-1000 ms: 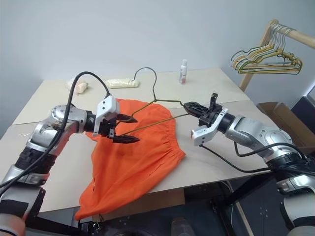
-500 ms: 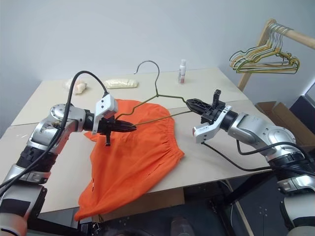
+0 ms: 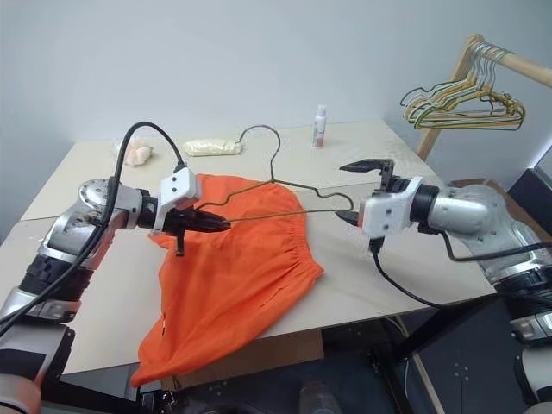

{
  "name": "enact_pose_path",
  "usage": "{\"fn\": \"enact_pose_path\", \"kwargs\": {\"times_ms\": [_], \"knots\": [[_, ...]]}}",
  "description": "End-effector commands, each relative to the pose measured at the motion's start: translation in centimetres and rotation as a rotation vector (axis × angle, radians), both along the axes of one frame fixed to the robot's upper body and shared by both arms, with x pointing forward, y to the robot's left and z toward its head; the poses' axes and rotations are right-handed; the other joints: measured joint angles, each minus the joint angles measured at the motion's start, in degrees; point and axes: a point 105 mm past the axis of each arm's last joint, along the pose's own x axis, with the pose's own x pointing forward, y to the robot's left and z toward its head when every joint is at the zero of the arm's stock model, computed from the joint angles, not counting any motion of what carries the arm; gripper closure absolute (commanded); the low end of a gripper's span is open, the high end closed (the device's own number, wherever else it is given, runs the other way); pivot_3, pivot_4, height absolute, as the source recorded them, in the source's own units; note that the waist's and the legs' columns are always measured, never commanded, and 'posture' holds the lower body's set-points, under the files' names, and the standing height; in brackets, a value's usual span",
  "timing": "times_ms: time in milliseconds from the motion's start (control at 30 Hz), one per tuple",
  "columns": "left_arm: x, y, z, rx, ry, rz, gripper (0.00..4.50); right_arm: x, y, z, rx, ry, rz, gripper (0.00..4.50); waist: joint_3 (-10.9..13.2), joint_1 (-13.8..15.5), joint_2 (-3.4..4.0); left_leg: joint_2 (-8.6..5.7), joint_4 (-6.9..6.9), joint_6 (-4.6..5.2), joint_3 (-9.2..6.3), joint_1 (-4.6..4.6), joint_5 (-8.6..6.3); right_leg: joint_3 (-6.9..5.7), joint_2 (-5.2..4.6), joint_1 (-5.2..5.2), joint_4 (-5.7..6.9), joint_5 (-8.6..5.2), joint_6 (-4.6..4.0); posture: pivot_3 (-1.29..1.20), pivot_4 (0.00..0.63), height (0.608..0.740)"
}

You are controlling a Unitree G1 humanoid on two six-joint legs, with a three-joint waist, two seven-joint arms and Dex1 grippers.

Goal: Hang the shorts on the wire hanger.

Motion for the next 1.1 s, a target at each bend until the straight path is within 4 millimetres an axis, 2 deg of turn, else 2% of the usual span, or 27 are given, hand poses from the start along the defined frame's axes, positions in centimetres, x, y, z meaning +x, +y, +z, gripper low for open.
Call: {"fn": "enact_pose_path", "kwargs": {"times_ms": [33,133,167,233,333,433,500,633,700,767,900,1033,1100], "knots": [[-0.1,-0.5,1.0,-0.001,-0.053,-0.043,4.5,-0.7,1.0,0.5,-0.052,0.294,0.01,0.07,0.0,0.2,0.02,0.02,0.03,0.01,-0.01,0.0,-0.01,-0.02,0.0,-0.01,0.04,0.0,0.0,-0.16,0.0,0.74],[-0.2,-0.7,1.2,-0.005,-0.058,-0.05,4.5,-0.4,1.5,0.0,-0.11,0.407,-0.017,0.07,0.0,0.4,0.03,0.04,0.04,0.03,-0.02,-0.04,-0.02,-0.06,0.02,-0.07,0.05,0.0,0.0,-0.16,0.0,0.74],[-0.2,-0.7,1.2,-0.007,-0.059,-0.054,4.5,0.5,1.7,-0.3,-0.117,0.413,-0.059,0.07,0.0,0.6,0.04,0.04,0.04,0.03,-0.02,-0.09,-0.02,-0.06,0.02,-0.12,0.05,0.0,0.0,-0.16,0.0,0.74],[-0.3,-0.8,1.3,-0.009,-0.064,-0.06,4.5,1.6,2.5,-0.9,-0.142,0.444,-0.091,0.43,0.0,0.7,0.04,0.01,0.06,0.04,0.03,-0.12,-0.03,-0.04,0.01,-0.19,0.06,0.0,0.0,-0.15,0.0,0.74],[-0.4,-0.7,1.3,-0.006,-0.069,-0.06,4.5,2.2,3.3,-0.9,-0.146,0.464,-0.097,1.26,0.0,1.4,0.05,-0.15,0.13,0.03,0.06,-0.3,-0.02,0.01,0.01,-0.45,0.34,0.0,0.0,-0.14,0.0,0.74],[-0.4,-0.6,1.2,-0.002,-0.073,-0.059,4.5,2.2,3.7,-0.7,-0.153,0.472,-0.086,2.24,0.0,2.2,0.12,-0.14,0.66,-0.06,-0.02,-1.16,0.04,0.0,0.04,-1.26,0.9,0.0,0.0,-0.14,0.0,0.74],[-0.5,-0.6,1.1,0.003,-0.078,-0.062,4.5,1.8,4.0,-0.7,-0.148,0.489,-0.068,2.92,0.0,2.5,0.12,-0.15,0.75,-0.3,-0.02,-1.27,0.18,-0.04,0.03,-1.23,0.88,0.0,0.01,-0.14,0.0,0.74],[-0.5,-0.7,1.1,0.015,-0.099,-0.08,4.5,0.9,4.2,-0.4,-0.124,0.508,-0.038,4.35,0.0,2.9,0.11,-0.17,0.82,0.1,-0.01,-1.3,-0.05,-0.04,0.02,-1.21,0.84,0.0,0.03,-0.15,0.0,0.74],[-0.5,-0.8,1.1,0.011,-0.108,-0.101,4.5,0.4,4.2,-0.5,-0.105,0.524,-0.028,4.43,0.0,3.1,0.12,-0.16,0.82,0.1,-0.01,-1.29,-0.05,-0.05,0.03,-1.21,0.82,0.0,0.03,-0.15,0.0,0.74],[-0.6,-0.8,1.2,-0.009,-0.113,-0.124,3.96,0.0,3.9,-0.6,-0.078,0.537,-0.033,4.5,0.0,3.2,0.11,-0.16,0.82,0.09,-0.01,-1.27,-0.04,-0.05,0.03,-1.2,0.82,0.0,0.03,-0.15,0.0,0.74],[-0.2,-0.1,2.6,-0.118,-0.132,-0.119,2.92,-1.6,2.1,-1.5,0.029,0.631,-0.094,4.5,0.0,3.4,0.11,-0.17,0.86,0.1,-0.01,-1.29,-0.05,-0.08,0.02,-1.16,0.8,0.0,0.04,-0.16,0.0,0.74],[1.7,2.6,5.0,-0.228,-0.192,0.026,1.73,-4.0,-1.5,-4.2,0.118,0.778,-0.258,4.5,0.0,3.8,0.11,-0.17,0.9,0.13,-0.08,-1.35,-0.06,-0.18,0.02,-1.15,0.79,-0.01,0.04,-0.16,0.0,0.74],[1.7,3.2,6.0,-0.285,-0.184,0.052,1.07,-5.0,-3.3,-5.6,0.162,0.836,-0.36,4.5,0.0,3.8,0.1,-0.17,0.91,0.14,-0.06,-1.34,-0.07,-0.16,0.02,-1.15,0.72,-0.01,0.04,-0.16,0.0,0.74]]}}
